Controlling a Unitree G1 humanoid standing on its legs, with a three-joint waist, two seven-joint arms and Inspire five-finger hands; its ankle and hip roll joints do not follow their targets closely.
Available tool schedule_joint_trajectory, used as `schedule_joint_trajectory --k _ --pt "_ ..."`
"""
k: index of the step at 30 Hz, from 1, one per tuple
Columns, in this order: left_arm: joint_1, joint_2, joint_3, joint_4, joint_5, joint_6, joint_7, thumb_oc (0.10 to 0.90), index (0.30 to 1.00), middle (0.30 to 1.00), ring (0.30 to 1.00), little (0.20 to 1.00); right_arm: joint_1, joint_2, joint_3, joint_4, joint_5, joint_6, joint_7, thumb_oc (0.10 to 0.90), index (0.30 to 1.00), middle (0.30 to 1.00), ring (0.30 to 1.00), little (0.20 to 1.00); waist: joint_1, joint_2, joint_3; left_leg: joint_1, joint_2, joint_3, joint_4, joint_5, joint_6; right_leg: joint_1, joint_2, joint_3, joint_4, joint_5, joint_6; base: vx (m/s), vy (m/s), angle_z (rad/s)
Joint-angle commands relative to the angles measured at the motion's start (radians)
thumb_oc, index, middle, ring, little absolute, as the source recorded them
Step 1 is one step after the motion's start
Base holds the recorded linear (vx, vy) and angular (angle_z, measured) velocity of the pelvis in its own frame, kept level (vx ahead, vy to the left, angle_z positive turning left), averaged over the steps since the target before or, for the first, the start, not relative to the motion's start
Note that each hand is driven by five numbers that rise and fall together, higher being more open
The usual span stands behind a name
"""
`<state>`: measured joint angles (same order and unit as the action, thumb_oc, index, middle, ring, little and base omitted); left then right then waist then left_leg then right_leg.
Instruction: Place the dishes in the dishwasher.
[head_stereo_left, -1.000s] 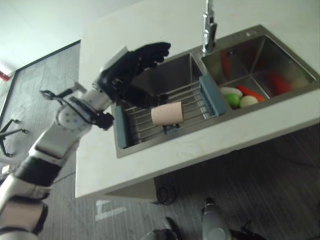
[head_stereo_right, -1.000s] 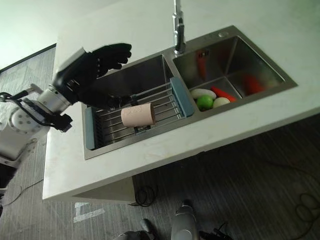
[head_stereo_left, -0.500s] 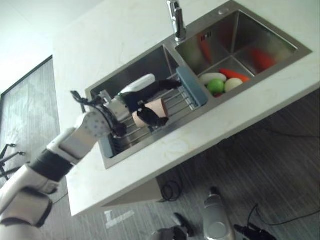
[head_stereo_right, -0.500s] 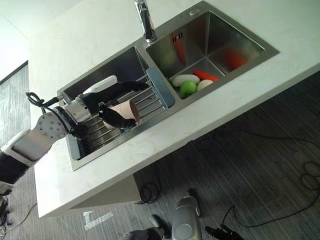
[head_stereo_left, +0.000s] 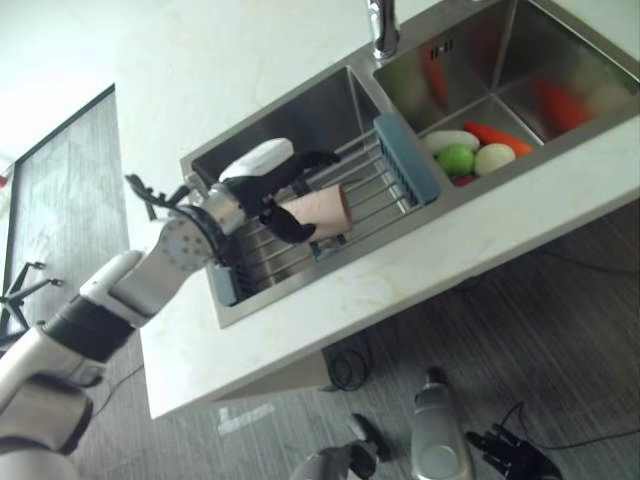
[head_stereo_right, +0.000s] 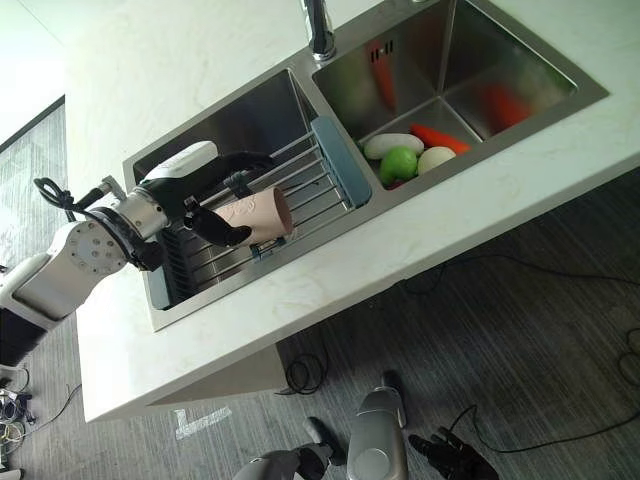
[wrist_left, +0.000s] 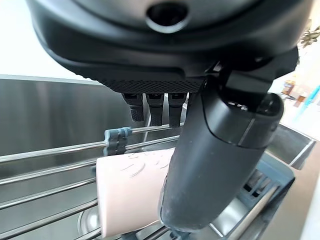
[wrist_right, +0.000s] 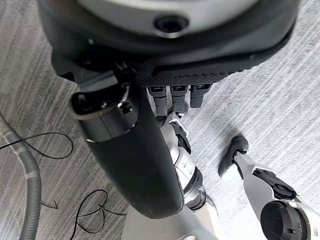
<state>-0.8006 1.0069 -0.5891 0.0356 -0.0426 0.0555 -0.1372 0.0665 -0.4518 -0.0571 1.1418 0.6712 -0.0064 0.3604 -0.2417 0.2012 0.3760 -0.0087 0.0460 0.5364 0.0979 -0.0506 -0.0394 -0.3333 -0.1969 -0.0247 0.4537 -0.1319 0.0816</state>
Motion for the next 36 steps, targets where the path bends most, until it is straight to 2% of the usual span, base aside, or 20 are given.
schedule_joint_trajectory --k 1,5,10,14,18,19,20,21,22,24,26,31,33,34,36 --pt "-0.003 0.054 0.151 -0.032 -0.055 0.018 0.003 0.8 0.9 0.9 0.9 0.9 0.072 -0.011 -0.017 -0.019 0.012 0.004 0.012 0.8 0.9 0.9 0.9 0.9 0.006 -0.028 -0.055 -0.075 0.028 -0.058 0.202 -0.154 -0.014 0.06 -0.072 -0.072 -0.154 0.042 0.117 -0.03 -0.008 0.06" --pt "0.01 0.036 0.15 -0.009 -0.101 0.031 -0.038 0.8 0.9 0.9 0.9 0.9 0.063 -0.012 -0.008 -0.04 0.017 0.012 0.004 0.8 0.9 0.9 0.9 0.9 0.005 -0.032 -0.043 -0.084 0.03 -0.054 0.202 -0.153 -0.013 0.047 -0.072 -0.072 -0.154 0.046 0.117 -0.01 -0.002 0.01" --pt "-0.034 -0.015 0.095 0.019 -0.158 0.1 -0.111 0.8 0.9 0.9 0.9 0.9 0.036 -0.017 0.004 -0.043 0.027 0.015 0.007 0.8 0.9 0.9 0.9 0.9 -0.005 -0.041 -0.009 -0.106 0.036 -0.042 0.202 -0.146 -0.014 0.015 -0.072 -0.068 -0.154 0.058 0.118 -0.04 -0.02 0.01" --pt "-0.076 -0.061 0.051 0.058 -0.15 0.157 -0.093 0.8 0.9 0.9 0.9 0.9 0.012 -0.018 0.022 -0.061 0.047 0.016 0.007 0.8 0.9 0.9 0.9 0.9 -0.017 -0.052 0.02 -0.125 0.043 -0.033 0.202 -0.141 -0.015 -0.013 -0.07 -0.061 -0.154 0.066 0.117 -0.04 -0.038 -0.04" --pt "-0.129 -0.087 0.015 0.119 -0.13 0.158 -0.069 0.8 0.9 0.9 0.9 0.9 -0.007 -0.018 0.045 -0.09 0.069 0.011 0.009 0.8 0.9 0.9 0.9 0.9 -0.031 -0.062 0.055 -0.154 0.055 -0.027 0.202 -0.13 -0.021 -0.05 -0.063 -0.051 -0.154 0.074 0.115 -0.04 -0.034 -0.04" --pt "-0.147 -0.093 0.006 0.129 -0.121 0.153 -0.062 0.8 0.9 0.9 0.9 0.9 -0.012 -0.016 0.052 -0.099 0.073 0.011 0.005 0.8 0.9 0.9 0.9 0.9 -0.031 -0.06 0.063 -0.157 0.055 -0.044 0.202 -0.152 -0.03 -0.054 -0.059 -0.045 -0.154 0.055 0.124 0.0 0.0 0.0" --pt "-0.155 -0.096 0.0 0.134 -0.119 0.147 -0.057 0.748 0.822 0.822 0.822 0.822 -0.014 -0.016 0.055 -0.102 0.074 0.011 0.004 0.8 0.9 0.9 0.9 0.9 -0.033 -0.061 0.068 -0.161 0.057 -0.044 0.202 -0.151 -0.031 -0.06 -0.057 -0.043 -0.154 0.057 0.123 -0.07 -0.04 -0.01" --pt "-0.17 -0.098 -0.009 0.146 -0.118 0.125 -0.047 0.4 0.3 0.3 0.3 0.3 -0.017 -0.016 0.058 -0.104 0.075 0.008 0.005 0.8 0.9 0.9 0.9 0.9 -0.038 -0.07 0.078 -0.174 0.063 -0.027 0.202 -0.125 -0.024 -0.077 -0.055 -0.045 -0.154 0.081 0.112 -0.05 -0.028 0.01" --pt "-0.183 -0.103 -0.02 0.149 -0.115 0.121 -0.04 0.4 0.3 0.3 0.3 0.3 -0.02 -0.014 0.061 -0.1 0.075 0.004 0.004 0.8 0.9 0.9 0.9 0.9 -0.037 -0.065 0.08 -0.166 0.061 -0.044 0.202 -0.15 -0.033 -0.068 -0.056 -0.045 -0.154 0.058 0.123 -0.04 -0.019 0.05" --pt "-0.188 -0.107 -0.024 0.145 -0.121 0.123 -0.037 0.4 0.3 0.3 0.3 0.3 -0.022 -0.012 0.062 -0.099 0.075 0.001 0.001 0.8 0.9 0.9 0.9 0.9 -0.037 -0.065 0.082 -0.166 0.062 -0.042 0.202 -0.15 -0.033 -0.069 -0.056 -0.046 -0.154 0.058 0.123 0.02 0.019 0.0" --pt "-0.184 -0.115 -0.017 0.137 -0.174 0.106 0.017 0.4 0.3 0.3 0.3 0.3 -0.022 -0.008 0.065 -0.093 0.066 -0.005 -0.001 0.8 0.9 0.9 0.9 0.9 -0.035 -0.068 0.079 -0.16 0.065 -0.038 0.202 -0.152 -0.033 -0.063 -0.056 -0.055 -0.154 0.056 0.122 -0.03 0.005 -0.05" --pt "-0.145 -0.118 0.017 0.109 -0.165 0.067 0.082 0.4 0.3 0.3 0.3 0.3 -0.01 0.007 0.059 -0.066 0.034 -0.01 -0.009 0.8 0.9 0.9 0.9 0.9 -0.023 -0.072 0.054 -0.133 0.069 -0.033 0.202 -0.155 -0.033 -0.028 -0.059 -0.083 -0.154 0.044 0.118 0.0 0.002 -0.01" --pt "-0.12 -0.109 0.06 0.077 -0.215 0.041 0.168 0.4 0.3 0.3 0.3 0.3 0.005 0.016 0.056 -0.04 0.02 -0.011 -0.015 0.8 0.9 0.9 0.9 0.9 -0.007 -0.072 0.022 -0.109 0.074 -0.034 0.202 -0.159 -0.031 0.008 -0.059 -0.108 -0.154 0.029 0.112 0.02 -0.033 0.09" --pt "-0.095 -0.096 0.098 0.058 -0.231 0.006 0.205 0.4 0.3 0.3 0.3 0.3 0.021 0.026 0.052 -0.027 -0.005 -0.011 -0.022 0.8 0.9 0.9 0.9 0.9 0.005 -0.074 -0.002 -0.09 0.079 -0.034 0.202 -0.158 -0.032 0.035 -0.058 -0.126 -0.154 0.02 0.106 0.03 -0.027 0.21" --pt "-0.068 -0.083 0.13 0.038 -0.236 -0.015 0.225 0.4 0.3 0.3 0.3 0.3 0.031 0.034 0.05 -0.019 -0.024 -0.007 -0.03 0.8 0.9 0.9 0.9 0.9 0.015 -0.076 -0.019 -0.079 0.081 -0.041 0.202 -0.155 -0.034 0.055 -0.059 -0.14 -0.154 0.013 0.101 0.04 -0.029 0.37"
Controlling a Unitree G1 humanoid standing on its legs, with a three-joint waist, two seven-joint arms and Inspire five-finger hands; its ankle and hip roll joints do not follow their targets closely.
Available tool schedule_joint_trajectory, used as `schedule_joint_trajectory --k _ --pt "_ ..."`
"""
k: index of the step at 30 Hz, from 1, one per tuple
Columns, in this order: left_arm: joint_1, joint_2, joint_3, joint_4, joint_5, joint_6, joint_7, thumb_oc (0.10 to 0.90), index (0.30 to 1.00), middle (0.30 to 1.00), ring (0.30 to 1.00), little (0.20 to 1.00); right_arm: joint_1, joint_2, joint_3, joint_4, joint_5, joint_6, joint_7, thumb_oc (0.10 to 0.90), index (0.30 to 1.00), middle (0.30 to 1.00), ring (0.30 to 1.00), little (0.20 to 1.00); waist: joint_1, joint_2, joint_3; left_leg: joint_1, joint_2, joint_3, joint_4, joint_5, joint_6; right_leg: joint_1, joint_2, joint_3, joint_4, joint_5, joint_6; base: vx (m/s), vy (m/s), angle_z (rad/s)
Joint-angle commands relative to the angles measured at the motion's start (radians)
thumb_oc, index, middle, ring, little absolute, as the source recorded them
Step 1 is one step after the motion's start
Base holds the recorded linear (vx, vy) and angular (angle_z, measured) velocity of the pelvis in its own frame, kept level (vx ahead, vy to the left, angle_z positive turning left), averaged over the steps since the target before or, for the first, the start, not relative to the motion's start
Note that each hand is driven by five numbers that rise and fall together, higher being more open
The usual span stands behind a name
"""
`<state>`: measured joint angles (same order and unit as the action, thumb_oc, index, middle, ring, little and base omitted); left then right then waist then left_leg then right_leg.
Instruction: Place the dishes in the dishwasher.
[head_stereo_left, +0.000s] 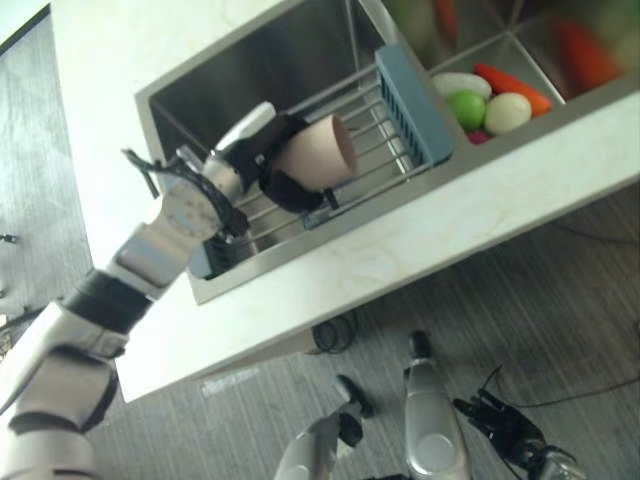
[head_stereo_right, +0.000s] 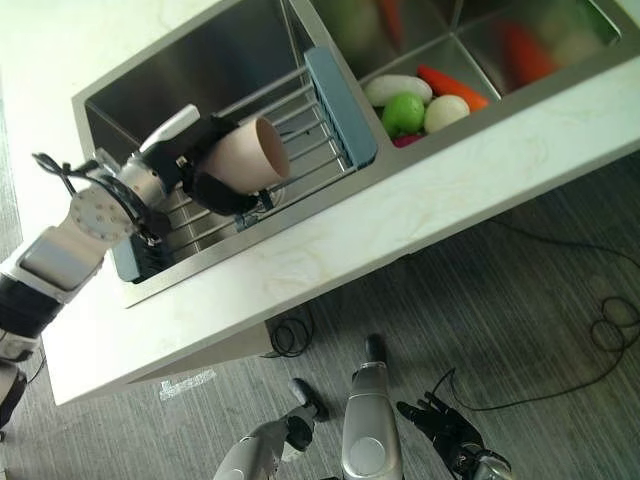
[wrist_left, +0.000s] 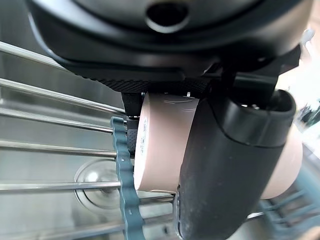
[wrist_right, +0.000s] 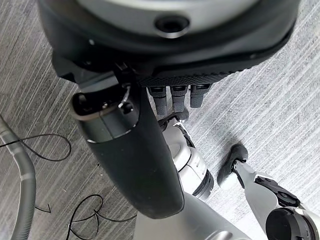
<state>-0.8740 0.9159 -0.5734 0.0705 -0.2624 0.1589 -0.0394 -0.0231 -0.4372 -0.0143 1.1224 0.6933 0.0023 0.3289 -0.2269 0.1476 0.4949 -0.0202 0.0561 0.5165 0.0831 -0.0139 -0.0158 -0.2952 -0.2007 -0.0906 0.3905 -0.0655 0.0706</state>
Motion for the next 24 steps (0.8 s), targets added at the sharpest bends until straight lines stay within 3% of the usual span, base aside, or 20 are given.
schedule_joint_trajectory --k 1,6,9,10,13,14,15,18,19,21,22,23,24 --pt "0.053 0.025 0.171 -0.03 -0.022 -0.145 0.159 0.4 0.3 0.3 0.3 0.3 0.13 0.027 0.003 0.017 -0.07 -0.009 -0.013 0.8 0.9 0.9 0.9 0.9 0.022 -0.024 -0.166 -0.053 0.074 -0.037 0.217 -0.188 -0.061 0.047 -0.056 -0.095 -0.091 -0.066 0.104 0.06 -0.044 0.29" --pt "0.256 0.09 0.424 -0.125 -0.039 -0.212 0.209 0.4 0.3 0.3 0.3 0.3 0.129 0.038 0.002 0.073 -0.121 -0.005 -0.028 0.8 0.9 0.9 0.9 0.9 0.128 -0.029 -0.251 -0.067 0.09 -0.111 0.217 -0.116 -0.08 0.116 -0.047 -0.171 -0.091 -0.091 0.062 -0.01 -0.063 0.67" --pt "0.389 0.113 0.572 -0.173 -0.039 -0.211 0.221 0.4 0.3 0.3 0.3 0.3 0.108 0.036 0.006 0.083 -0.138 0.003 -0.039 0.8 0.9 0.9 0.9 0.9 0.198 -0.034 -0.276 -0.079 0.088 -0.178 0.217 -0.084 -0.09 0.149 -0.041 -0.218 -0.091 -0.111 0.049 0.01 -0.051 0.75" --pt "0.494 0.11 0.677 -0.194 -0.035 -0.209 0.234 0.4 0.3 0.3 0.3 0.3 0.093 0.027 0.006 0.089 -0.175 0.015 -0.035 0.8 0.9 0.9 0.9 0.9 0.245 -0.04 -0.281 -0.089 0.08 -0.229 0.217 -0.054 -0.095 0.17 -0.035 -0.238 -0.091 -0.125 0.039 0.03 -0.051 0.79" --pt "0.61 0.092 0.779 -0.207 -0.001 -0.203 0.252 0.4 0.3 0.3 0.3 0.3 0.084 0.023 0.016 0.092 -0.22 0.042 -0.035 0.8 0.9 0.9 0.9 0.9 0.292 -0.041 -0.283 -0.107 0.09 -0.271 0.217 -0.024 -0.104 0.193 -0.026 -0.264 -0.091 -0.138 0.033 0.02 -0.039 0.47" --pt "0.644 0.076 0.812 -0.206 0.02 -0.205 0.247 0.4 0.3 0.3 0.3 0.3 0.083 0.025 0.016 0.1 -0.23 0.048 -0.032 0.8 0.9 0.9 0.9 0.9 0.304 -0.038 -0.282 -0.115 0.107 -0.267 0.217 -0.009 -0.111 0.206 -0.023 -0.284 -0.091 -0.143 0.031 0.05 -0.055 0.58" --pt "0.67 0.055 0.837 -0.205 0.04 -0.208 0.241 0.4 0.3 0.3 0.3 0.3 0.093 0.029 0.006 0.111 -0.228 0.043 -0.029 0.8 0.9 0.9 0.9 0.9 0.304 -0.029 -0.284 -0.109 0.159 -0.21 0.217 0.021 -0.143 0.244 -0.026 -0.33 -0.091 -0.167 0.037 -0.03 -0.035 0.78" --pt "0.672 0.015 0.825 -0.179 0.058 -0.225 0.23 0.4 0.3 0.3 0.3 0.3 0.127 0.045 -0.003 0.092 -0.128 0.018 -0.052 0.8 0.9 0.9 0.9 0.9 0.254 -0.028 -0.273 -0.039 0.271 0.005 0.217 0.105 -0.172 0.284 -0.057 -0.463 -0.091 -0.149 0.033 -0.25 0.15 3.38" --pt "0.678 0.011 0.821 -0.16 0.055 -0.228 0.24 0.4 0.3 0.3 0.3 0.3 0.13 0.05 -0.005 0.079 -0.123 0.016 -0.064 0.8 0.9 0.9 0.9 0.9 0.252 -0.038 -0.271 -0.019 0.267 0.004 0.217 0.111 -0.169 0.285 -0.068 -0.479 -0.091 -0.139 0.029 -0.25 0.354 2.37" --pt "0.696 0.006 0.831 -0.139 0.074 -0.205 0.25 0.4 0.3 0.3 0.3 0.3 0.126 0.053 -0.009 0.068 -0.154 0.02 -0.077 0.8 0.9 0.9 0.9 0.9 0.265 -0.049 -0.269 -0.009 0.233 -0.026 0.217 0.089 -0.152 0.285 -0.082 -0.485 -0.091 -0.132 0.03 -0.12 0.339 1.78" --pt "0.717 0.0 0.84 -0.131 0.079 -0.223 0.242 0.4 0.3 0.3 0.3 0.3 0.119 0.051 -0.017 0.069 -0.154 0.029 -0.078 0.8 0.9 0.9 0.9 0.9 0.279 -0.05 -0.272 -0.008 0.214 -0.038 0.217 0.06 -0.139 0.287 -0.09 -0.489 -0.091 -0.127 0.032 -0.11 0.486 1.19" --pt "0.746 -0.014 0.849 -0.133 0.083 -0.242 0.221 0.4 0.3 0.3 0.3 0.3 0.111 0.048 -0.029 0.082 -0.154 0.038 -0.076 0.8 0.9 0.9 0.9 0.9 0.294 -0.046 -0.277 -0.012 0.2 -0.044 0.217 0.019 -0.125 0.296 -0.101 -0.506 -0.091 -0.121 0.038 -0.09 0.776 0.57" --pt "0.773 -0.024 0.856 -0.149 0.101 -0.235 0.208 0.4 0.3 0.3 0.3 0.3 0.097 0.05 -0.041 0.097 -0.184 0.038 -0.076 0.8 0.9 0.9 0.9 0.9 0.314 -0.044 -0.278 -0.007 0.144 -0.093 0.217 -0.089 -0.086 0.305 -0.135 -0.503 -0.091 -0.09 0.071 -0.04 0.764 0.36"
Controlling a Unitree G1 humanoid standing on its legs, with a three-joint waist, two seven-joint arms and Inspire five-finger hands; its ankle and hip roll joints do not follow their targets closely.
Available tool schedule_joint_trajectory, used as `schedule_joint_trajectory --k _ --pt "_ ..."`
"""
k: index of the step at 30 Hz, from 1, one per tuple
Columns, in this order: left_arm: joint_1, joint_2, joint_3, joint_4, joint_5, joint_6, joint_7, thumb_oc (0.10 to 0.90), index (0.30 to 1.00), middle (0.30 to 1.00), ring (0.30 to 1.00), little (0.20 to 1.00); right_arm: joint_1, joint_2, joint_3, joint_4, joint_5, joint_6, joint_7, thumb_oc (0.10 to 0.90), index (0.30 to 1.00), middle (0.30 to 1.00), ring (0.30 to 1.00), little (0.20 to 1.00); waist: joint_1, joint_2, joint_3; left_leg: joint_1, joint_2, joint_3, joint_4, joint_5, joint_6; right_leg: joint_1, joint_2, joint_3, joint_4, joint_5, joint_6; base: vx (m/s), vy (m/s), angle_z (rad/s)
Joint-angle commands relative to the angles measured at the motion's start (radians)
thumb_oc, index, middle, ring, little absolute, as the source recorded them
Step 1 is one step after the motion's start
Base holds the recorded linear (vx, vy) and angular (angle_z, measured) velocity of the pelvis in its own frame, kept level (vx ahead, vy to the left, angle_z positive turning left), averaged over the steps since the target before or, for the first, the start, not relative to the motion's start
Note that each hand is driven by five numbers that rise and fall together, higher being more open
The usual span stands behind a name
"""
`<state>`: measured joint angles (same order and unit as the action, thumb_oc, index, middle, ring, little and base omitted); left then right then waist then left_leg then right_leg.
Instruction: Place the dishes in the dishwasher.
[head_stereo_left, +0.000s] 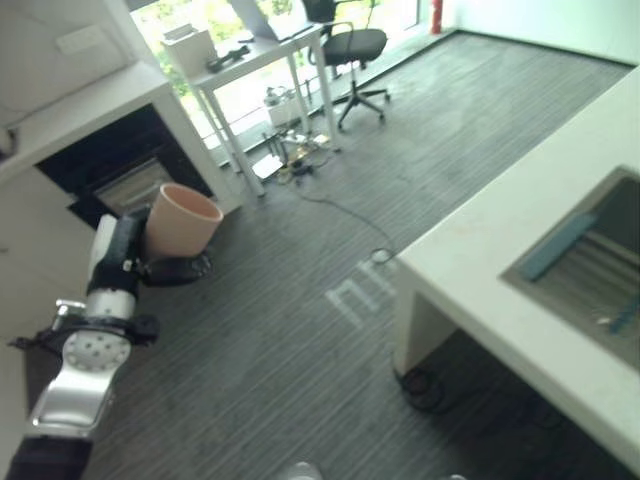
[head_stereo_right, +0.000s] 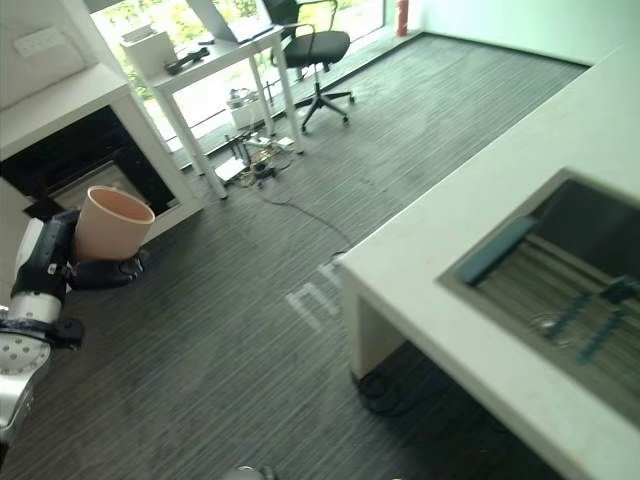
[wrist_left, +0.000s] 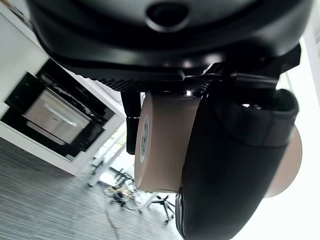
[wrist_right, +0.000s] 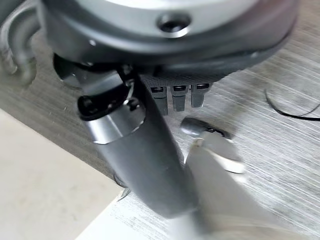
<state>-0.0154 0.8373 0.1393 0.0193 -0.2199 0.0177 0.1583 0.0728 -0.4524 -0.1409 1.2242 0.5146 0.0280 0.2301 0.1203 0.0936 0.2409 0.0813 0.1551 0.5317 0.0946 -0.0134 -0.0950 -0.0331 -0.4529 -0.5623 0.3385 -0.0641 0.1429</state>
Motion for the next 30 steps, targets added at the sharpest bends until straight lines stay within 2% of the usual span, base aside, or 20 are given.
schedule_joint_trajectory --k 1,5,6,8,9,10,11,13,14,15,16,21,24,26,27,28,29,30 --pt "-0.08 0.052 0.143 -0.105 0.066 -0.099 0.001 0.4 0.3 0.3 0.3 0.3 -0.002 0.067 0.085 -0.005 0.002 0.014 0.021 0.8 0.9 0.9 0.9 0.9 -0.028 0.011 -0.024 -0.103 0.028 -0.114 0.205 -0.116 0.007 0.047 0.104 -0.033 -0.038 -0.08 0.011 -0.01 0.684 0.55" --pt "-0.053 0.085 0.144 -0.131 0.13 -0.095 -0.012 0.4 0.3 0.3 0.3 0.3 -0.02 0.077 0.083 -0.027 -0.017 0.01 0.01 0.8 0.9 0.9 0.9 0.9 0.006 0.035 -0.032 -0.099 -0.067 -0.182 0.205 -0.195 0.076 0.079 0.05 -0.028 -0.038 -0.041 0.045 0.05 0.531 0.78" --pt "-0.037 0.094 0.149 -0.141 0.139 -0.105 -0.025 0.4 0.3 0.3 0.3 0.3 -0.024 0.083 0.092 -0.054 0.024 0.015 0.011 0.8 0.9 0.9 0.9 0.9 0.016 0.052 -0.041 -0.1 -0.101 -0.208 0.205 -0.216 0.109 0.102 0.051 -0.007 -0.025 -0.043 0.042 0.11 0.693 0.67" --pt "-0.035 0.105 0.146 -0.143 0.143 -0.12 -0.031 0.4 0.3 0.3 0.3 0.3 -0.028 0.089 0.101 -0.086 0.025 0.027 0.011 0.8 0.9 0.9 0.9 0.9 0.001 0.057 -0.044 -0.098 -0.127 -0.225 0.205 -0.232 0.139 0.081 0.055 0.063 0.055 -0.052 0.043 0.08 0.435 0.46" --pt "-0.045 0.109 0.132 -0.138 0.157 -0.135 -0.032 0.4 0.3 0.3 0.3 0.3 -0.025 0.092 0.106 -0.101 0.023 0.028 0.014 0.8 0.9 0.9 0.9 0.9 -0.015 0.057 -0.045 -0.101 -0.138 -0.239 0.205 -0.238 0.149 0.059 0.081 0.122 0.096 -0.064 0.042 0.03 0.23 0.89" --pt "-0.081 0.122 0.082 -0.109 0.175 -0.182 -0.03 0.4 0.3 0.3 0.3 0.3 -0.012 0.104 0.127 -0.142 0.043 0.029 -0.004 0.8 0.9 0.9 0.9 0.9 -0.059 0.057 -0.039 -0.116 -0.156 -0.28 0.205 -0.214 0.163 0.018 0.2 0.236 0.13 -0.097 0.017 0.09 0.241 1.89" --pt "-0.109 0.131 0.046 -0.11 0.192 -0.201 -0.028 0.4 0.3 0.3 0.3 0.3 0.005 0.111 0.139 -0.176 0.064 0.028 -0.025 0.8 0.9 0.9 0.9 0.9 -0.077 0.047 -0.033 -0.11 -0.174 -0.302 0.205 -0.213 0.162 0.008 0.252 0.236 0.133 -0.103 0.009 0.08 0.196 2.11" --pt "-0.126 0.133 0.037 -0.128 0.211 -0.194 -0.031 0.4 0.3 0.3 0.3 0.3 0.002 0.106 0.137 -0.178 0.067 0.023 -0.019 0.8 0.9 0.9 0.9 0.9 -0.076 0.038 -0.027 -0.098 -0.175 -0.279 0.205 -0.233 0.167 -0.024 0.23 0.2 0.129 -0.06 0.019 0.11 0.074 1.34" --pt "-0.142 0.138 0.027 -0.15 0.229 -0.183 -0.036 0.4 0.3 0.3 0.3 0.3 -0.004 0.101 0.128 -0.161 0.076 0.011 -0.004 0.8 0.9 0.9 0.9 0.9 -0.086 0.021 -0.014 -0.081 -0.182 -0.273 0.205 -0.251 0.17 -0.048 0.234 0.205 0.067 -0.015 0.037 0.14 -0.054 0.89" --pt "-0.15 0.141 0.021 -0.159 0.233 -0.179 -0.04 0.4 0.3 0.3 0.3 0.3 -0.005 0.099 0.122 -0.151 0.079 0.003 0.008 0.8 0.9 0.9 0.9 0.9 -0.093 0.012 -0.009 -0.074 -0.187 -0.279 0.205 -0.261 0.172 -0.056 0.238 0.22 0.028 0.006 0.045 0.24 -0.173 0.73" --pt "-0.168 0.142 0.003 -0.166 0.258 -0.181 -0.038 0.4 0.3 0.3 0.3 0.3 -0.009 0.099 0.116 -0.136 0.083 -0.014 0.025 0.8 0.9 0.9 0.9 0.9 -0.108 -0.009 -0.002 -0.063 -0.203 -0.298 0.205 -0.277 0.173 -0.092 0.235 0.263 -0.038 0.066 0.064 0.22 -0.184 0.44" --pt "-0.22 0.173 -0.029 -0.153 0.261 -0.191 -0.059 0.4 0.3 0.3 0.3 0.3 -0.018 0.107 0.103 -0.152 0.123 -0.015 0.031 0.8 0.9 0.9 0.9 0.9 -0.118 -0.071 0.005 -0.028 -0.25 -0.322 0.205 -0.323 0.175 -0.216 0.149 0.345 -0.038 0.15 0.103 0.34 -0.228 0.2" --pt "-0.23 0.191 -0.034 -0.137 0.265 -0.209 -0.078 0.4 0.3 0.3 0.3 0.3 -0.015 0.114 0.098 -0.178 0.111 0.003 0.021 0.8 0.9 0.9 0.9 0.9 -0.114 -0.084 0.005 -0.001 -0.247 -0.331 0.205 -0.331 0.169 -0.215 0.116 0.366 -0.038 0.149 0.104 0.51 -0.311 0.13" --pt "-0.221 0.189 -0.018 -0.136 0.276 -0.215 -0.102 0.4 0.3 0.3 0.3 0.3 -0.019 0.116 0.1 -0.177 0.112 0.016 0.021 0.8 0.9 0.9 0.9 0.9 -0.104 -0.089 -0.002 0.03 -0.221 -0.305 0.205 -0.333 0.163 -0.184 0.103 0.321 -0.038 0.115 0.098 0.77 -0.435 -0.23" --pt "-0.21 0.186 -0.009 -0.134 0.277 -0.215 -0.114 0.4 0.3 0.3 0.3 0.3 -0.026 0.117 0.1 -0.166 0.1 0.019 0.023 0.8 0.9 0.9 0.9 0.9 -0.106 -0.087 -0.009 0.058 -0.203 -0.3 0.213 -0.345 0.156 -0.163 0.121 0.295 -0.038 0.09 0.082 0.83 -0.457 -0.24" --pt "-0.193 0.174 -0.003 -0.141 0.296 -0.212 -0.113 0.4 0.3 0.3 0.3 0.3 -0.027 0.114 0.105 -0.16 0.092 0.021 0.025 0.8 0.9 0.9 0.9 0.9 -0.112 -0.076 -0.016 0.091 -0.178 -0.311 0.252 -0.367 0.139 -0.149 0.164 0.281 -0.038 0.068 0.06 0.74 -0.431 -0.16" --pt "-0.186 0.166 0.0 -0.146 0.308 -0.206 -0.112 0.4 0.3 0.3 0.3 0.3 -0.028 0.111 0.11 -0.159 0.082 0.024 0.033 0.8 0.9 0.9 0.9 0.9 -0.117 -0.077 -0.022 0.103 -0.174 -0.315 0.265 -0.359 0.13 -0.15 0.18 0.277 -0.038 0.058 0.046 0.57 -0.359 0.07" --pt "-0.171 0.16 0.006 -0.151 0.316 -0.207 -0.109 0.4 0.3 0.3 0.3 0.3 -0.029 0.105 0.121 -0.155 0.066 0.02 0.043 0.8 0.9 0.9 0.9 0.9 -0.118 -0.066 -0.03 0.115 -0.153 -0.322 0.314 -0.316 0.098 -0.141 0.216 0.261 -0.038 0.032 0.02 0.5 -0.383 -0.05"
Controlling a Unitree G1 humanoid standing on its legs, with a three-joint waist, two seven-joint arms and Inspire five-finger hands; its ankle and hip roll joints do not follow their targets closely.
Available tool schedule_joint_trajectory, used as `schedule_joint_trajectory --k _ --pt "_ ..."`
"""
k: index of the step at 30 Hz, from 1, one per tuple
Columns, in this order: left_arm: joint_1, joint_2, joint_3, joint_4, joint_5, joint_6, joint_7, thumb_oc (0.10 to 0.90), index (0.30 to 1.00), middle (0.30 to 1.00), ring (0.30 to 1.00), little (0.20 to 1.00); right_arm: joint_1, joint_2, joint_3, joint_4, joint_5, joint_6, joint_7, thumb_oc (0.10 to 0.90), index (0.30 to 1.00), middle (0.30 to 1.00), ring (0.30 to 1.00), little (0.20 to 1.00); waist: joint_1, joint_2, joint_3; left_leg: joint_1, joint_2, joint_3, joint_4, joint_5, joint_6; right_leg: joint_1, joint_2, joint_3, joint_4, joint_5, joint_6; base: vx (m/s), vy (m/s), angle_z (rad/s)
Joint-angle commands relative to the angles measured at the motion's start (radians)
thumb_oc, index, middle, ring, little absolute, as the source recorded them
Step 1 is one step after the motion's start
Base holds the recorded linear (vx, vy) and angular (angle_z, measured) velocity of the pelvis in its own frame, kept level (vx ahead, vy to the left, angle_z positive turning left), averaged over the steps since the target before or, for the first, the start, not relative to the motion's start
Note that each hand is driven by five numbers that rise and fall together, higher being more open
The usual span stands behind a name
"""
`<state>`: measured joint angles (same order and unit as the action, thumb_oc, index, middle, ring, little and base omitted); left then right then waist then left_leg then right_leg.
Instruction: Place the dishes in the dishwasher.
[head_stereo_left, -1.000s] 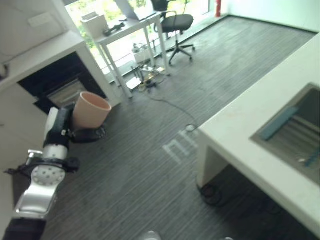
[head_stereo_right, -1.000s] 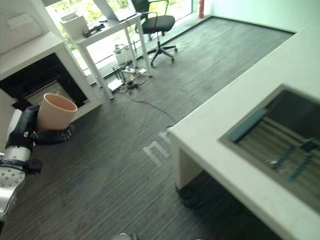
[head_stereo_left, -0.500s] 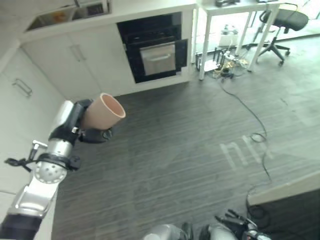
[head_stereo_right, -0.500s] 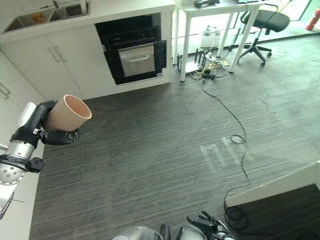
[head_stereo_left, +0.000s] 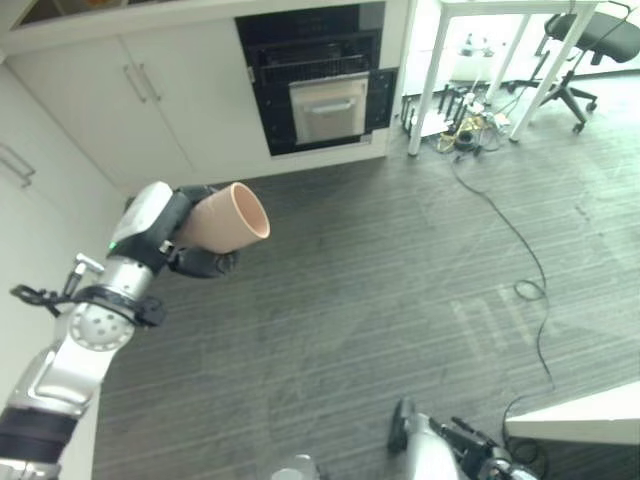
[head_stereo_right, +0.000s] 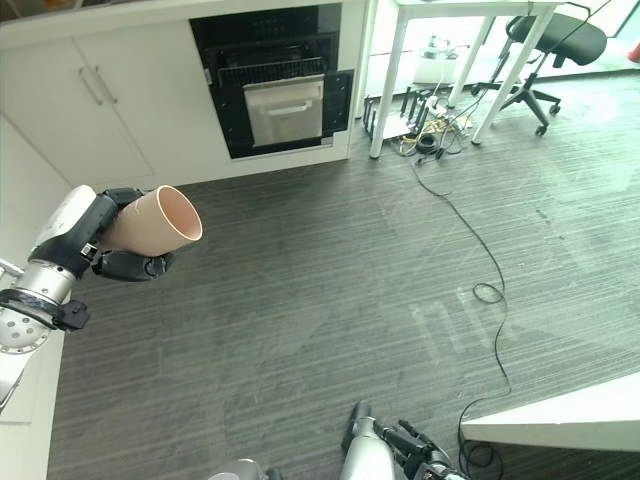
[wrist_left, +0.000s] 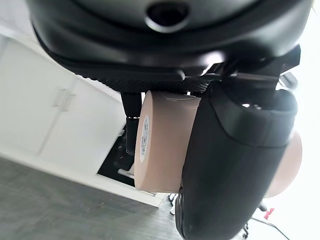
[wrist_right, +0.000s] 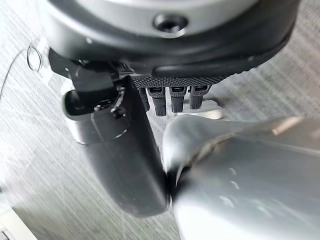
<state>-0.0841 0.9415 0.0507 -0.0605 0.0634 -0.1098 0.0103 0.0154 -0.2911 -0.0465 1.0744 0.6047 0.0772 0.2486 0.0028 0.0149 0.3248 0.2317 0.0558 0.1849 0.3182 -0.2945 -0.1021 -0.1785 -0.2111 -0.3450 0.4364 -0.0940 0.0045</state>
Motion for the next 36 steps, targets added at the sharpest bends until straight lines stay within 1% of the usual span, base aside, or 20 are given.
schedule_joint_trajectory --k 1,3,4,5,8,9,11,13,14,16,19,21,22,23,24,26,27,29,31,36 --pt "-0.087 0.051 0.102 -0.075 0.036 -0.087 0.049 0.4 0.3 0.3 0.3 0.3 0.024 -0.078 0.05 -0.002 -0.047 -0.04 0.038 0.8 0.9 0.9 0.9 0.9 0.003 0.02 -0.125 -0.039 -0.044 0.014 0.203 0.079 0.05 0.014 0.018 0.01 -0.136 0.026 0.112 0.54 -0.437 -0.04" --pt "-0.076 0.054 0.113 -0.083 0.012 -0.101 0.046 0.4 0.3 0.3 0.3 0.3 0.017 -0.109 0.058 0.025 -0.029 -0.064 0.042 0.8 0.9 0.9 0.9 0.9 0.015 0.009 -0.126 -0.135 -0.028 0.014 0.446 0.238 -0.008 0.042 0.042 -0.011 -0.136 -0.03 0.055 0.38 -0.402 -0.15" --pt "-0.081 0.067 0.126 -0.087 -0.01 -0.109 0.033 0.4 0.3 0.3 0.3 0.3 0.007 -0.127 0.049 0.055 -0.016 -0.087 0.054 0.8 0.9 0.9 0.9 0.9 0.022 -0.001 -0.119 -0.254 0.006 0.023 0.594 0.266 -0.019 0.053 0.048 -0.022 -0.136 -0.058 0.026 0.2 -0.277 -0.19" --pt "-0.085 0.073 0.129 -0.086 -0.017 -0.115 0.03 0.4 0.3 0.3 0.3 0.3 0.003 -0.135 0.04 0.07 -0.015 -0.098 0.065 0.8 0.9 0.9 0.9 0.9 0.027 -0.001 -0.11 -0.301 0.006 0.028 0.609 0.262 -0.014 0.062 0.052 -0.022 -0.136 -0.066 0.02 0.23 -0.223 -0.36" --pt "-0.082 0.09 0.146 -0.08 -0.036 -0.124 0.039 0.4 0.3 0.3 0.3 0.3 -0.029 -0.157 0.016 0.112 -0.042 -0.122 0.115 0.8 0.9 0.9 0.9 0.9 0.066 0.022 -0.068 -0.412 -0.064 0.03 0.435 0.223 0.036 0.113 0.088 0.01 -0.136 -0.082 0.033 0.43 0.019 -0.53" --pt "-0.05 0.086 0.167 -0.096 -0.036 -0.108 0.065 0.4 0.3 0.3 0.3 0.3 -0.052 -0.154 0.029 0.12 -0.068 -0.128 0.112 0.8 0.9 0.9 0.9 0.9 0.103 0.041 -0.042 -0.479 -0.088 0.014 0.088 0.308 0.046 0.154 0.136 0.073 -0.136 -0.106 0.048 0.73 0.185 -0.84" --pt "-0.017 0.064 0.176 -0.114 -0.022 -0.111 0.076 0.4 0.3 0.3 0.3 0.3 -0.056 -0.144 0.048 0.122 -0.056 -0.128 0.091 0.8 0.9 0.9 0.9 0.9 0.126 0.062 -0.036 -0.55 -0.069 0.012 -0.018 0.383 0.032 0.185 0.171 0.102 -0.136 -0.122 0.047 0.6 0.144 -1.07" --pt "0.001 0.039 0.179 -0.118 -0.002 -0.125 0.085 0.4 0.3 0.3 0.3 0.3 -0.041 -0.129 0.056 0.121 -0.034 -0.141 0.071 0.8 0.9 0.9 0.9 0.9 0.125 0.073 -0.038 -0.604 -0.01 0.089 -0.018 0.409 0.026 0.216 0.182 0.084 -0.136 -0.138 0.043 0.5 0.093 -0.96" --pt "0.005 0.023 0.184 -0.108 0.009 -0.137 0.086 0.4 0.3 0.3 0.3 0.3 -0.032 -0.113 0.049 0.115 -0.051 -0.141 0.063 0.8 0.9 0.9 0.9 0.9 0.11 0.063 -0.052 -0.578 -0.001 0.153 -0.018 0.358 0.029 0.238 0.17 0.056 -0.136 -0.158 0.056 0.7 0.192 -0.73" --pt "0.042 -0.007 0.21 -0.1 0.036 -0.12 0.088 0.4 0.3 0.3 0.3 0.3 -0.028 -0.084 0.062 0.104 -0.096 -0.111 0.023 0.8 0.9 0.9 0.9 0.9 0.14 0.059 -0.078 -0.541 -0.054 0.145 -0.018 0.307 0.079 0.31 0.199 0.056 -0.136 -0.189 0.066 0.68 0.211 -0.43" --pt "0.035 -0.001 0.206 -0.078 0.073 -0.148 0.089 0.4 0.3 0.3 0.3 0.3 0.0 -0.058 0.042 0.09 -0.104 -0.1 0.016 0.8 0.9 0.9 0.9 0.9 0.152 0.028 -0.102 -0.479 -0.125 0.164 -0.018 0.193 0.168 0.353 0.17 0.057 0.103 -0.072 0.168 0.43 0.179 -0.17" --pt "0.03 0.022 0.198 -0.068 0.048 -0.148 0.09 0.4 0.3 0.3 0.3 0.3 0.012 -0.045 0.031 0.082 -0.102 -0.099 0.006 0.8 0.9 0.9 0.9 0.9 0.148 0.045 -0.104 -0.458 -0.134 0.144 -0.018 0.182 0.211 0.257 0.16 0.071 0.279 0.037 0.209 0.24 0.108 0.78" --pt "0.031 0.04 0.198 -0.068 0.029 -0.146 0.091 0.4 0.3 0.3 0.3 0.3 0.012 -0.043 0.033 0.079 -0.083 -0.095 0.001 0.8 0.9 0.9 0.9 0.9 0.143 0.055 -0.102 -0.439 -0.14 0.116 -0.018 0.167 0.222 0.193 0.124 0.067 0.308 0.028 0.201 0.31 0.04 0.95" --pt "0.026 0.052 0.196 -0.066 0.028 -0.144 0.102 0.4 0.3 0.3 0.3 0.3 0.01 -0.041 0.036 0.064 -0.089 -0.09 0.007 0.8 0.9 0.9 0.9 0.9 0.129 0.072 -0.092 -0.409 -0.128 0.091 -0.018 0.156 0.214 0.13 0.09 0.049 0.251 -0.02 0.172 0.26 -0.204 0.71" --pt "-0.02 0.057 0.166 -0.059 0.053 -0.15 0.147 0.4 0.3 0.3 0.3 0.3 0.012 -0.041 0.046 0.021 -0.097 -0.097 0.005 0.8 0.9 0.9 0.9 0.9 0.079 0.083 -0.056 -0.345 -0.121 0.019 -0.018 0.114 0.186 0.052 0.068 0.063 0.018 -0.017 0.154 0.22 -0.318 0.87" --pt "-0.058 0.066 0.128 -0.064 0.063 -0.144 0.172 0.4 0.3 0.3 0.3 0.3 0.017 -0.038 0.036 0.024 -0.061 -0.099 -0.005 0.8 0.9 0.9 0.9 0.9 0.036 0.072 -0.037 -0.307 -0.137 -0.059 -0.018 0.064 0.186 -0.006 0.04 0.163 -0.136 0.103 0.186 0.26 -0.348 1.65" --pt "-0.069 0.081 0.111 -0.061 0.054 -0.146 0.18 0.4 0.3 0.3 0.3 0.3 0.024 -0.03 0.028 0.033 -0.053 -0.101 -0.011 0.8 0.9 0.9 0.9 0.9 0.014 0.066 -0.035 -0.291 -0.145 -0.097 -0.018 0.045 0.192 -0.058 0.037 0.241 -0.136 0.163 0.196 0.4 -0.303 2.94" --pt "-0.062 0.077 0.136 -0.076 0.078 -0.148 0.133 0.4 0.3 0.3 0.3 0.3 0.047 -0.031 0.02 0.058 -0.059 -0.097 -0.007 0.8 0.9 0.9 0.9 0.9 0.036 0.04 -0.061 -0.263 -0.129 -0.101 -0.018 0.049 0.159 0.006 0.037 0.199 -0.136 0.052 0.187 0.48 -0.337 2.58" --pt "-0.062 0.079 0.138 -0.096 0.178 -0.09 0.171 0.4 0.3 0.3 0.3 0.3 0.048 -0.035 0.022 0.063 -0.058 -0.101 -0.005 0.8 0.9 0.9 0.9 0.9 0.043 0.032 -0.068 -0.262 -0.124 -0.102 -0.018 0.053 0.147 0.022 0.033 0.182 -0.136 0.034 0.181 0.24 -0.18 0.92" --pt "-0.08 0.142 0.161 -0.108 0.143 -0.023 0.179 0.4 0.3 0.3 0.3 0.3 0.019 -0.067 0.023 0.069 -0.003 -0.106 -0.006 0.8 0.9 0.9 0.9 0.9 0.057 0.031 -0.09 -0.284 -0.102 -0.112 -0.018 0.066 0.118 0.031 0.032 0.156 -0.136 -0.002 0.165 0.07 -0.074 0.48"
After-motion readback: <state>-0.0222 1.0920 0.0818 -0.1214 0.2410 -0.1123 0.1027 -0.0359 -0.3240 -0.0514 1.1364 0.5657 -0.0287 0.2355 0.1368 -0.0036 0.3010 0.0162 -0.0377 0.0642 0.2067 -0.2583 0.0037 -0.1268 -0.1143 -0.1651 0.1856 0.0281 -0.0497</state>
